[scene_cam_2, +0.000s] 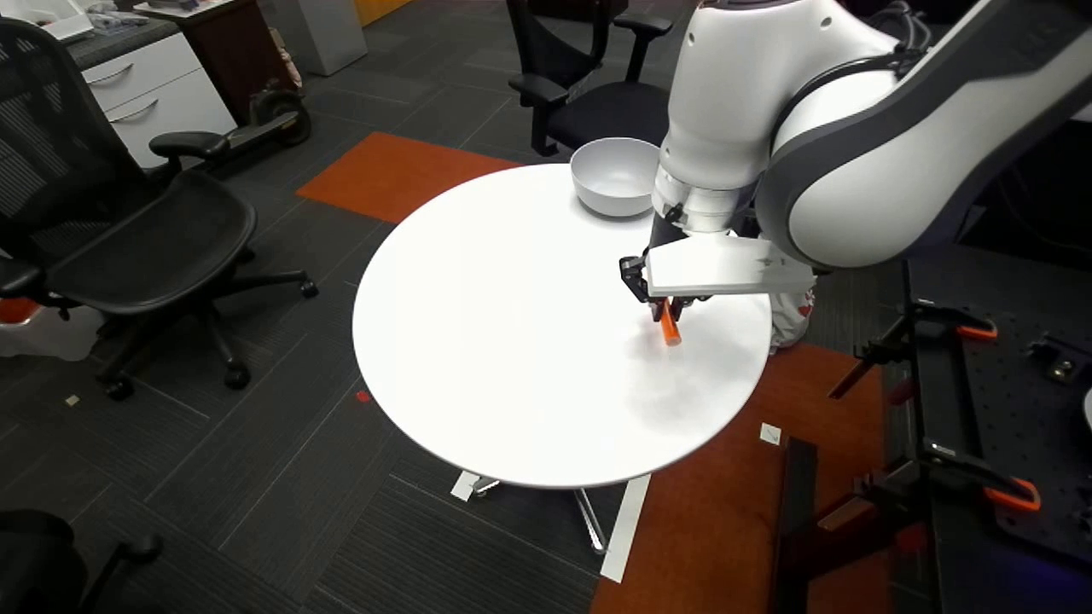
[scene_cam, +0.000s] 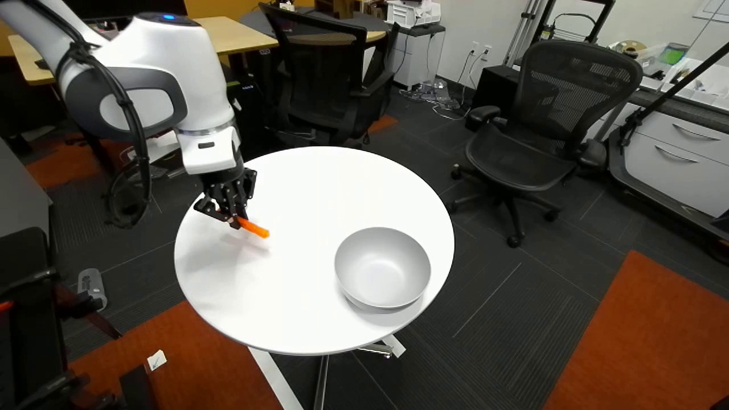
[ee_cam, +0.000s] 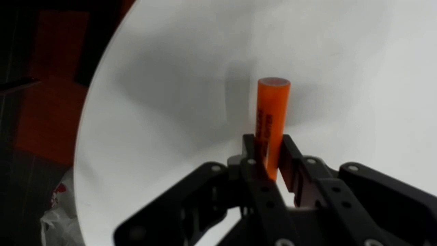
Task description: Move the marker to the right
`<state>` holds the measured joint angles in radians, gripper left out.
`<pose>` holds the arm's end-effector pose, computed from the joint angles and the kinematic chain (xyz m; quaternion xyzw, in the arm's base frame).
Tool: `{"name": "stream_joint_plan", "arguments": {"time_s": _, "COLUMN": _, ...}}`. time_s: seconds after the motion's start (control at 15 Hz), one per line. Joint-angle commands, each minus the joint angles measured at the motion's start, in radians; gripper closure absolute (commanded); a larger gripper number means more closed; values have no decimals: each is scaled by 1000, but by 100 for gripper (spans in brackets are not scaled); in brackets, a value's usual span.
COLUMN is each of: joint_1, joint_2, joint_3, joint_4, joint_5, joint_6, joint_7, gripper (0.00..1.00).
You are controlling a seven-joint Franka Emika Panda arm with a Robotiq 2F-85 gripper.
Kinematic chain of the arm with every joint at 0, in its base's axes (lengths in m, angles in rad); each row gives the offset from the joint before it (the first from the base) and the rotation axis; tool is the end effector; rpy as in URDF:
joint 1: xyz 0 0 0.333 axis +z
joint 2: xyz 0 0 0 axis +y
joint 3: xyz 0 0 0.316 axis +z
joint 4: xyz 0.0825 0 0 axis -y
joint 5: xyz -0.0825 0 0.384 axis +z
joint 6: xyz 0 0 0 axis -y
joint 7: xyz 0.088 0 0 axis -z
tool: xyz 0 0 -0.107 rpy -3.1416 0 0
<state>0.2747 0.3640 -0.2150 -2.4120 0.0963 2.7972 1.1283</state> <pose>0.4952 0.0194 0.1692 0.8405 -0.5411 0.0252 0.0083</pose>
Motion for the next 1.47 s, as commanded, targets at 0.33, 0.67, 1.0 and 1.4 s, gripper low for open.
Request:
{"name": "stream_joint_plan", "arguments": {"time_s": 0.33, "joint_1": -26, "joint_2": 16, "joint_3": 29, "joint_4": -8, "joint_5": -6, "joint_6": -3, "joint_7": 41, "gripper": 41}}
{"name": "stream_joint_plan", "arguments": {"time_s": 0.67, "joint_1": 25, "joint_2": -24, "joint_3": -10, "joint_4": -41, "joint_5": -63, "joint_6": 2, "joint_7": 128, "gripper": 4}}
{"name": "stream_joint_plan", "arguments": {"time_s": 1.0, "joint_1": 98, "joint_2": -124, "joint_3": -60, "joint_4": -106, "joint_5": -226, "joint_6": -3, "joint_7": 276, "gripper": 0}}
{"name": "stream_joint_plan", "arguments": {"time_s": 1.4, "joint_1": 80, "joint_2": -312, "joint_3": -33, "joint_4": -181, "joint_5": -520, "joint_6": -43, "joint_7": 517, "gripper": 0}}
